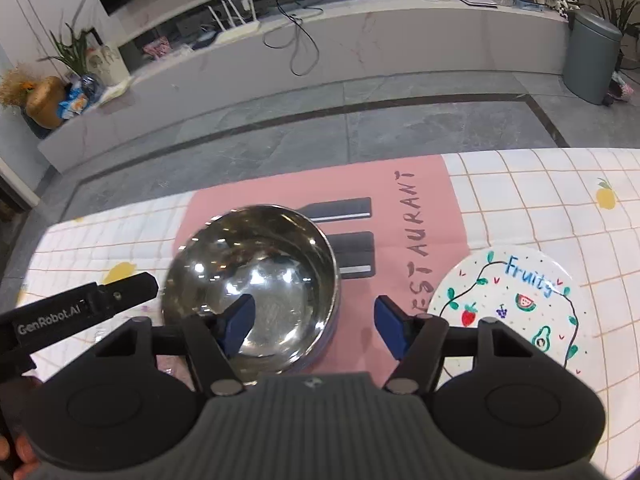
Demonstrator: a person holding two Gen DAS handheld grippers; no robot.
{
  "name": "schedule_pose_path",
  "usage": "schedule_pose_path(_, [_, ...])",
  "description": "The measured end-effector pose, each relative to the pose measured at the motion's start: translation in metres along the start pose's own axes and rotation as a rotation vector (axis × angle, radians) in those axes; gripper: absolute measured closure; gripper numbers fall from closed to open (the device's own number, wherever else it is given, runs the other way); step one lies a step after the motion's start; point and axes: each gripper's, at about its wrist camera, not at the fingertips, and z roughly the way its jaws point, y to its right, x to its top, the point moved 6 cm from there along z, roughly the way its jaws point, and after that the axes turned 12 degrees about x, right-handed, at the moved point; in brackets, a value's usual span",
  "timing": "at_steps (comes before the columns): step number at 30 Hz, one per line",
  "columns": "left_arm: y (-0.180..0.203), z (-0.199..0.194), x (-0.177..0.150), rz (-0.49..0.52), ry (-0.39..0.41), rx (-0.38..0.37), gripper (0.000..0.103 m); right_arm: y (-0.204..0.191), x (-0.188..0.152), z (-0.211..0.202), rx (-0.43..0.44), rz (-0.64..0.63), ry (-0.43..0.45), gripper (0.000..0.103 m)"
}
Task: Organize plates and bowls
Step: 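Grasp the blue steel bowl rim with the left tool while the right tool grips it too, then carry the blue steel bowl with both tools and lower it into the orange bowl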
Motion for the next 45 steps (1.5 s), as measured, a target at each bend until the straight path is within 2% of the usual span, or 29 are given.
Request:
schedule_pose_path(2, [0.006,0.004,-0.003,0.006,-0.012,-0.012,0.044,0.004,-0.001,0.007,-0.015,0.018,-0.018,0.048])
schedule_pose_path(7, [0.02,0.012,-0.011,0.027,-0.029,-0.027,0.044,0.013,-0.008,0.017,-0.027,0.06,-0.05,0.063])
schedule_pose_path(9, [0.024,0.015,-0.013,0.035,-0.034,-0.026,0.049,0.016,-0.009,0.019,-0.011,0.086,-0.054,0.07])
schedule_pose_path(11, [0.028,0.017,-0.015,0.048,-0.042,-0.015,0.057,0.017,-0.011,0.02,0.013,0.113,-0.052,0.073])
schedule_pose_path(13, [0.03,0.019,-0.017,0.049,-0.054,-0.002,0.061,0.016,-0.011,0.019,0.032,0.129,-0.049,0.078])
schedule_pose_path(14, [0.03,0.02,-0.019,0.048,-0.061,0.0,0.07,0.016,-0.011,0.019,0.038,0.134,-0.05,0.082])
schedule_pose_path(15, [0.03,0.021,-0.019,0.049,-0.067,0.004,0.072,0.015,-0.01,0.019,0.039,0.136,-0.05,0.085])
schedule_pose_path(17, [0.03,0.022,-0.02,0.052,-0.077,0.018,0.085,0.014,-0.009,0.019,0.026,0.135,-0.044,0.086])
schedule_pose_path(18, [0.03,0.021,-0.02,0.054,-0.079,0.03,0.087,0.014,-0.009,0.019,0.022,0.132,-0.044,0.086])
schedule_pose_path(25, [0.031,0.004,-0.018,0.037,-0.084,0.033,0.088,0.012,-0.009,0.006,0.015,0.143,-0.045,0.088])
schedule_pose_path(30, [0.029,-0.034,-0.017,0.01,-0.041,0.016,0.088,0.007,-0.012,-0.027,0.066,0.171,-0.026,0.088])
schedule_pose_path(33, [0.028,-0.061,-0.022,-0.003,-0.037,0.036,0.088,0.0,-0.018,-0.052,0.095,0.187,-0.022,0.088])
schedule_pose_path(39, [0.027,-0.115,-0.038,0.026,-0.027,0.067,0.088,-0.014,-0.045,-0.104,0.138,0.191,-0.042,0.087])
schedule_pose_path(45, [0.02,-0.155,-0.067,0.036,-0.08,0.077,0.088,-0.025,-0.088,-0.148,0.162,0.184,-0.116,0.087])
